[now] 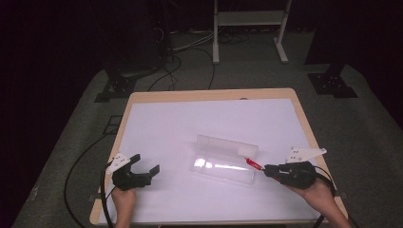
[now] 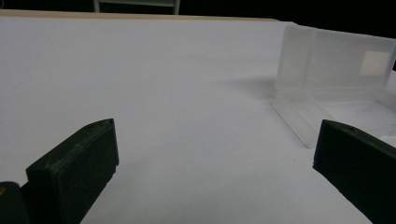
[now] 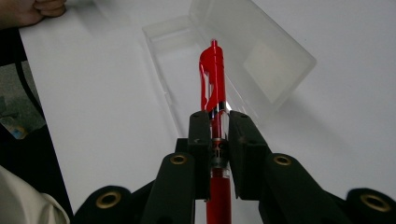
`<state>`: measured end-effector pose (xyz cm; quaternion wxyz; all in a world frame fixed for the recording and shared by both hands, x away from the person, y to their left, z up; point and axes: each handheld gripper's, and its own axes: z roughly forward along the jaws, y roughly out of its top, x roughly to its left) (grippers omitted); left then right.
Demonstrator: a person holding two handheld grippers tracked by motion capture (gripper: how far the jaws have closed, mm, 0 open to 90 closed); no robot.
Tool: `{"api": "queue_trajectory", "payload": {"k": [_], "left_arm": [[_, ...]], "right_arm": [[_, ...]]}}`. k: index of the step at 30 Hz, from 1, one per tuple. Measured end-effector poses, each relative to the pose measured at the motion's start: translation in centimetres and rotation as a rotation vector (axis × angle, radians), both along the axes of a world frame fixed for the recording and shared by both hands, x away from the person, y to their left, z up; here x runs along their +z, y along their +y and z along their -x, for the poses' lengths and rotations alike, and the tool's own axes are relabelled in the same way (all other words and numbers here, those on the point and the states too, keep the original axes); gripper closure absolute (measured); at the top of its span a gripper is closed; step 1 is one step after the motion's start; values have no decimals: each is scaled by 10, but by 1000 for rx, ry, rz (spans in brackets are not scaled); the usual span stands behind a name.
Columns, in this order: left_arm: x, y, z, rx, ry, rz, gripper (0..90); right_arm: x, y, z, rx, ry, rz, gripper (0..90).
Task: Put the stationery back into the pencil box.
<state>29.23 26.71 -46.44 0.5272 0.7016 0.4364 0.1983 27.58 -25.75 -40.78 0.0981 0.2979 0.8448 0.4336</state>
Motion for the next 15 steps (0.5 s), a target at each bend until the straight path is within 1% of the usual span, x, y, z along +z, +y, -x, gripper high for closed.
{"api": "queue_trajectory", "payload": {"k": [9, 15], "left_arm": [[0, 0, 0, -1, -1, -1, 0], [0, 0, 0, -1, -1, 0, 0]], "right_arm": [[4, 12, -6, 38, -12, -2, 789], [5, 23, -11, 68, -10, 9, 790]]}}
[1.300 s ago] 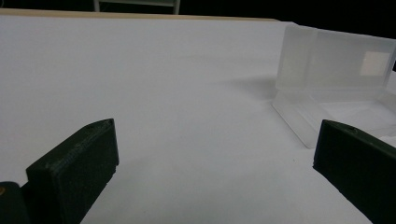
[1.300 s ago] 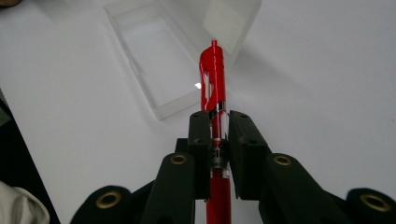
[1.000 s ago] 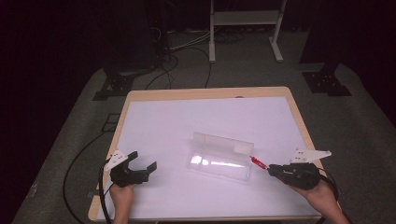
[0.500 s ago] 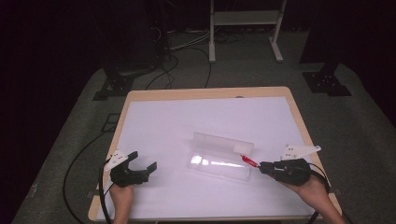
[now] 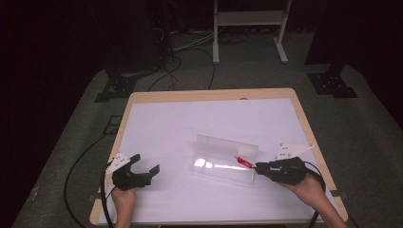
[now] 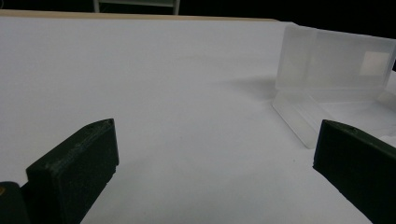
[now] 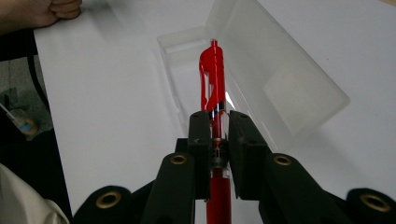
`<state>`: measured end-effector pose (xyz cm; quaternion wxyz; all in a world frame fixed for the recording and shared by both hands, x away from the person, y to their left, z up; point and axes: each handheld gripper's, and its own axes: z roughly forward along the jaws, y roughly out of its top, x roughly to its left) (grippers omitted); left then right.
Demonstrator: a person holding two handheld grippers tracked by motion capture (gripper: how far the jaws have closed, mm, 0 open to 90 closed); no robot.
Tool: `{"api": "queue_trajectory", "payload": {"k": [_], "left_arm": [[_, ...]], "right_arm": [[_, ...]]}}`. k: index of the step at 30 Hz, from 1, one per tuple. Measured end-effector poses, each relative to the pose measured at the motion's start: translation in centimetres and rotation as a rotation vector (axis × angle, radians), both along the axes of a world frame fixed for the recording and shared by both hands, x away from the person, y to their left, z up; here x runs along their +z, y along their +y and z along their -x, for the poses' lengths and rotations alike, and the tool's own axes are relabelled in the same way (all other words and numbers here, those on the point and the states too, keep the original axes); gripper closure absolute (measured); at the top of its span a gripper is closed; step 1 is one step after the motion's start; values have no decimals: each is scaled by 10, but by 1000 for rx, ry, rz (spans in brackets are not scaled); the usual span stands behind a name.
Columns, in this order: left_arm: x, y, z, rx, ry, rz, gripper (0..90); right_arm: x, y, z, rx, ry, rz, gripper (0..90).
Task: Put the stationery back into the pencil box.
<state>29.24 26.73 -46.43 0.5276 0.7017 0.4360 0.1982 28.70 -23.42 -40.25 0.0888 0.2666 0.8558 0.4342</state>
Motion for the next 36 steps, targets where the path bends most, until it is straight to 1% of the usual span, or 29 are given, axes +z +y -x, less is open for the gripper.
{"api": "queue_trajectory", "payload": {"k": [11, 20, 28, 36], "left_arm": [[0, 0, 0, -2, -1, 1, 0], [0, 0, 0, -2, 1, 2, 0], [0, 0, 0, -2, -1, 2, 0], [0, 0, 0, -3, 0, 2, 0]], "right_arm": [[1, 20, -11, 44, -2, 16, 789], [1, 28, -19, 53, 2, 16, 790], [0, 32, -25, 59, 6, 25, 789], [2, 40, -30, 76, -1, 29, 789]]}}
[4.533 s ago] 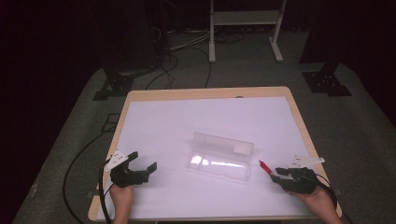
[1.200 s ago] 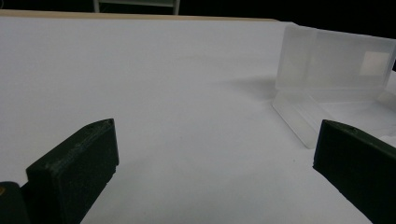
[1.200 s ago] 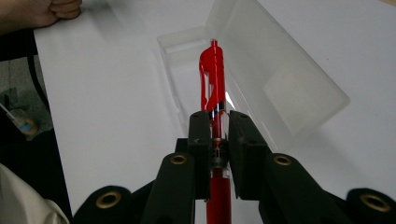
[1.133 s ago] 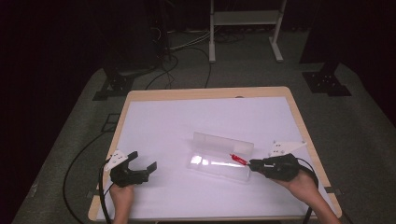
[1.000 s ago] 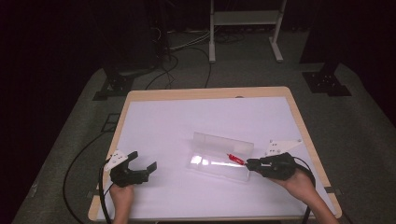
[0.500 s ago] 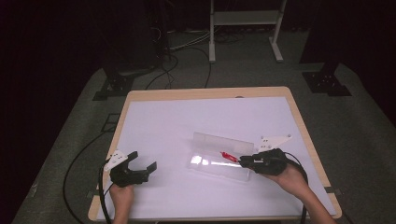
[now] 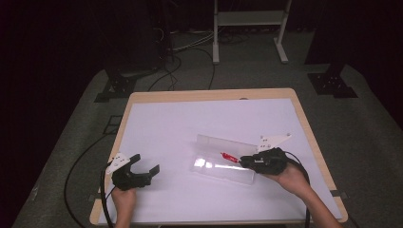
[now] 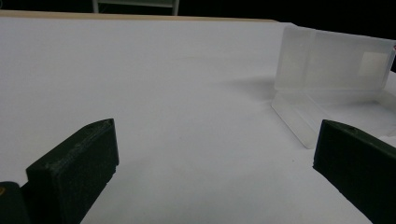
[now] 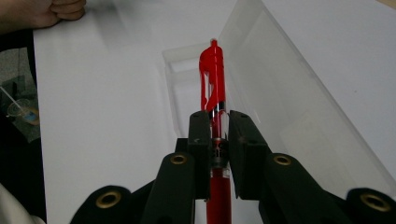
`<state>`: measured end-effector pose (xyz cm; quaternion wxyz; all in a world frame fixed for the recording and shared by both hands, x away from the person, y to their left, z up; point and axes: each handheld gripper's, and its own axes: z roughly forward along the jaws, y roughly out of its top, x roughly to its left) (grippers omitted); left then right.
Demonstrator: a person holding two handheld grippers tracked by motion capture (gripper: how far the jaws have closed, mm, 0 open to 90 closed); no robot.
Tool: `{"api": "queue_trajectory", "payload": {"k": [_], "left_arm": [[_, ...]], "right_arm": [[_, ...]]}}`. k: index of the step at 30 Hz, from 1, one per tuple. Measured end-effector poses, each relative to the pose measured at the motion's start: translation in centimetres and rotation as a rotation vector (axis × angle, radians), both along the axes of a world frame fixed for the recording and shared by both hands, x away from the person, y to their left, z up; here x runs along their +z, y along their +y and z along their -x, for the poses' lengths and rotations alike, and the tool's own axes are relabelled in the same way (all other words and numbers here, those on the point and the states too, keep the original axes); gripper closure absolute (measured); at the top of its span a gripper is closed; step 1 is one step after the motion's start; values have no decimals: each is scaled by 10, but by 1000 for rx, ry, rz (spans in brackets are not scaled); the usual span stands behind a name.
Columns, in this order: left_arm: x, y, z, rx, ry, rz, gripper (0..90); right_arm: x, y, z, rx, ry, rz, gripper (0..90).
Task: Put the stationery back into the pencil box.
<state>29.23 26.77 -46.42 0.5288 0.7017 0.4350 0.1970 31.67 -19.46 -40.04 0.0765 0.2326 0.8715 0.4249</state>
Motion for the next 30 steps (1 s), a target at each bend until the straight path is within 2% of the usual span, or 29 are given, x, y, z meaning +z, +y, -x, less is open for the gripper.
{"api": "queue_trajectory", "payload": {"k": [13, 30], "left_arm": [[0, 0, 0, -1, 1, 2, 0], [0, 0, 0, -3, 0, 3, 0]], "right_arm": [[-3, 11, -7, 15, 3, 9, 789], [-14, 18, -14, 23, 15, 16, 789]]}}
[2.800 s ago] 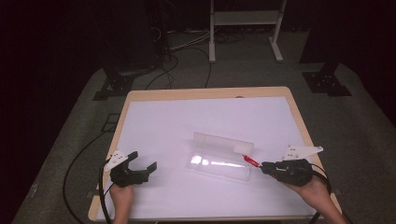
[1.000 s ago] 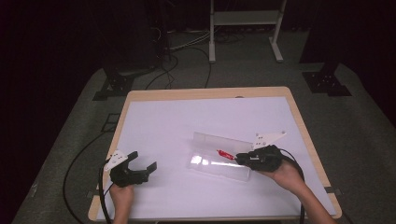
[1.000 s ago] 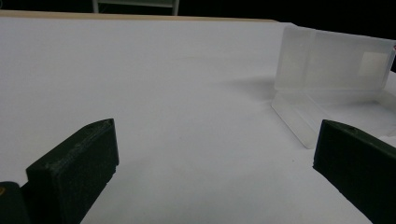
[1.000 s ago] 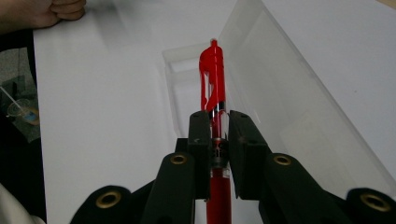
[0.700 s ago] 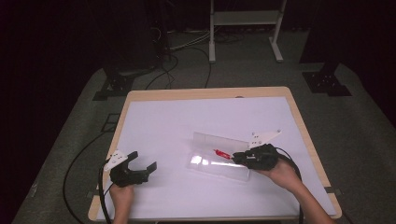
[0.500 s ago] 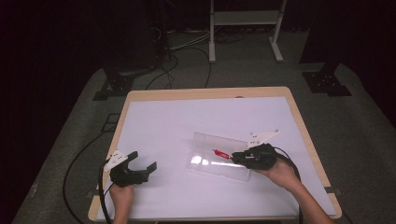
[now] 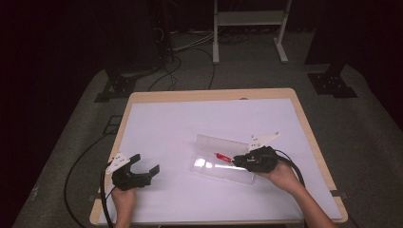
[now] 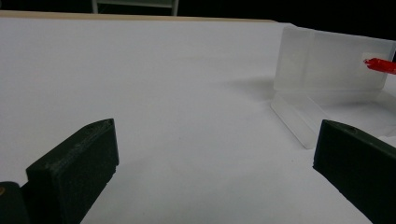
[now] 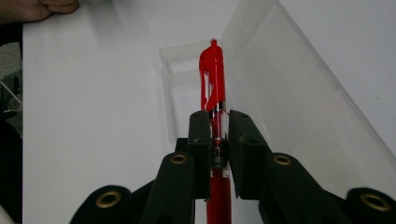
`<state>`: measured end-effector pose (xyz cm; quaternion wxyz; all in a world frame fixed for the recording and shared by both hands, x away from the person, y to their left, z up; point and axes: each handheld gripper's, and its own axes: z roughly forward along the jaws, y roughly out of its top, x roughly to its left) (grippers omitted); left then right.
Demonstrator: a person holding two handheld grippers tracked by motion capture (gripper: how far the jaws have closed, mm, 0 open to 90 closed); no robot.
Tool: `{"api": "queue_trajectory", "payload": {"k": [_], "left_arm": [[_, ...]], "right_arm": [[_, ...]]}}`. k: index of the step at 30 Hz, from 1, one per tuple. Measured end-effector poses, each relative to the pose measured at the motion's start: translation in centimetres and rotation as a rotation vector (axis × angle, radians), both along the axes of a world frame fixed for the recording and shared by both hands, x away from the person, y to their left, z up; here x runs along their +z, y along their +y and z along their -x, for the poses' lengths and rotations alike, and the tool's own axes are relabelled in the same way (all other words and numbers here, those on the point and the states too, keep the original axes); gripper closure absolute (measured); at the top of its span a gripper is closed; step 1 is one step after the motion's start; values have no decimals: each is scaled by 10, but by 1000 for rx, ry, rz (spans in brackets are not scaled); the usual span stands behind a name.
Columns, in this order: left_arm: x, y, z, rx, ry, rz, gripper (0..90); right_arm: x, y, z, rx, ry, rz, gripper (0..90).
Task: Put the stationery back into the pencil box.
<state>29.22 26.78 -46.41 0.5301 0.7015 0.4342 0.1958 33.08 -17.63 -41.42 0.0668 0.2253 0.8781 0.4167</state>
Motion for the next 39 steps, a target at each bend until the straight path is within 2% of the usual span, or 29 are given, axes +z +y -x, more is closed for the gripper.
{"api": "queue_trajectory", "payload": {"k": [13, 30, 39], "left_arm": [[0, 0, 0, -1, 0, 3, 0], [0, 0, 0, -3, -3, 5, 0], [0, 0, 0, -3, -3, 5, 0]], "right_arm": [[-17, 9, -8, 22, 35, 39, 789], [-37, 18, -16, 30, 87, 58, 789], [-43, 20, -19, 29, 96, 70, 788]]}}
